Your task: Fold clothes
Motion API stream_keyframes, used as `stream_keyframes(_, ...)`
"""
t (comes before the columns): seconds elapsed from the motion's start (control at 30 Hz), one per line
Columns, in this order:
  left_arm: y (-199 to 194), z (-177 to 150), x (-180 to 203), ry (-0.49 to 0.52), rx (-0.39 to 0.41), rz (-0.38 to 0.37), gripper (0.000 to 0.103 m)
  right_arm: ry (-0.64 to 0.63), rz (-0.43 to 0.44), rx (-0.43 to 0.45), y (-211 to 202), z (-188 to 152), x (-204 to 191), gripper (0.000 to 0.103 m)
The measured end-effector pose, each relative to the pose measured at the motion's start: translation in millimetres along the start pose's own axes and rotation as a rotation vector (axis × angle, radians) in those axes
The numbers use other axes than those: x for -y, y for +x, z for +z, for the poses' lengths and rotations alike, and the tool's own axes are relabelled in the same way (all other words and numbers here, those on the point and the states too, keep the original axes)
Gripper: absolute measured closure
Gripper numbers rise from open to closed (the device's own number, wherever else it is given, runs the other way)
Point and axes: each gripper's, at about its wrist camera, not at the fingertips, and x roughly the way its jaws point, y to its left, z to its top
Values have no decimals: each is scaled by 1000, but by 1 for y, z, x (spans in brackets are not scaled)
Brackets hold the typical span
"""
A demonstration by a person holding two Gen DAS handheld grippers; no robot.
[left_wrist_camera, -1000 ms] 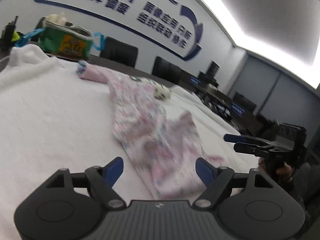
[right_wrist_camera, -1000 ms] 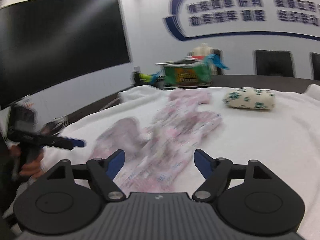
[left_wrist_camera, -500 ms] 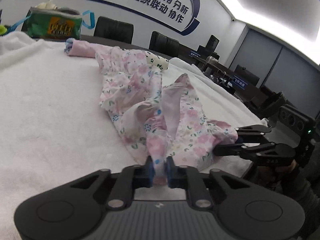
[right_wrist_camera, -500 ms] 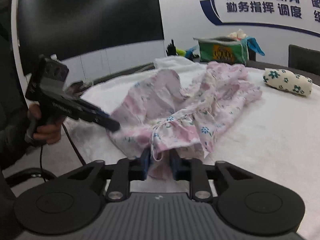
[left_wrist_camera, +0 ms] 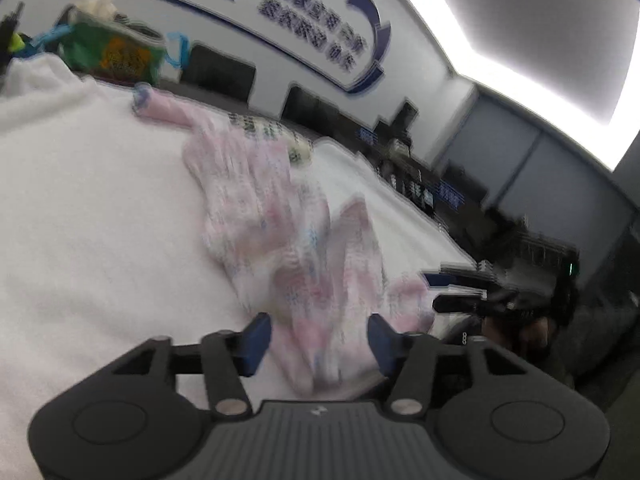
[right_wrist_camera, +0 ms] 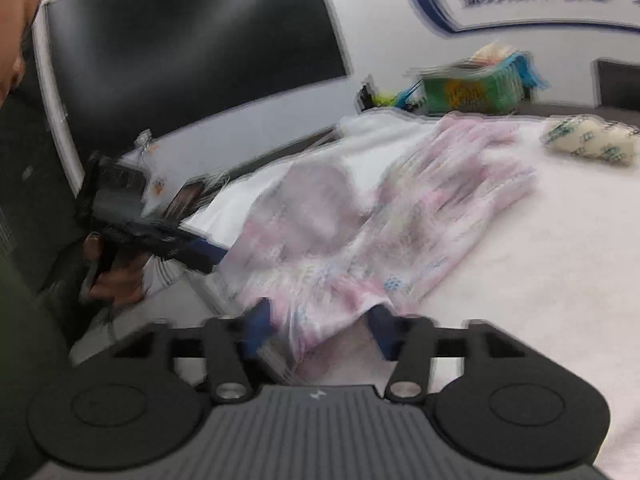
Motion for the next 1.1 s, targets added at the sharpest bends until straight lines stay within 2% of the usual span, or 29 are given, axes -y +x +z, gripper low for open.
stream_keyframes(0.1,6,21,-3,-48,55,56,45,96,-118,72,1,12,6,40)
stream_keyframes(0.17,21,32,-6,-77,50,107,45,187,-141,113,6,18,14,40)
stream_keyframes(0.23,37,38,-9,-98,34,142,45,218,-149,125,15,19,16,40)
stream_keyframes(0.3,51,40,-13,-112,10,147,48,250,-157,136,25,20,18,41)
stream_keyframes(0.33,55,39,-13,-113,4,138,57,263,-162,138,30,21,19,42)
stream_keyframes(0.37,58,38,-14,-112,0,128,71,264,-179,120,38,21,18,50)
stream_keyframes(0.4,59,38,-13,-103,2,119,80,266,-192,99,44,20,19,58)
stream_keyframes(0.43,59,38,-11,-95,4,109,94,267,-205,77,51,20,20,79)
stream_keyframes(0.47,60,37,-10,-86,10,96,96,269,-214,57,57,20,20,92)
stream_keyframes(0.53,57,38,-3,-61,39,48,96,262,-183,66,59,21,19,96)
stream_keyframes(0.6,59,39,2,-47,45,26,96,253,-131,93,57,25,16,96)
stream_keyframes(0.67,68,39,1,-47,20,70,95,263,-102,113,59,28,19,96)
stream_keyframes(0.8,93,31,-13,-77,-47,182,82,252,-227,25,83,25,27,88)
stream_keyframes(0.83,91,29,-16,-89,-43,175,77,248,-239,11,87,23,28,79)
stream_keyframes(0.87,85,28,-17,-100,-28,159,66,240,-228,21,85,22,26,67)
stream_keyframes(0.93,71,28,-18,-98,15,141,52,208,-230,60,72,23,21,53)
stream_keyframes(1.03,45,27,-15,-68,76,126,48,164,-253,131,46,26,16,52)
stream_keyframes(1.1,30,26,-14,-46,92,116,45,148,-236,184,25,27,13,52)
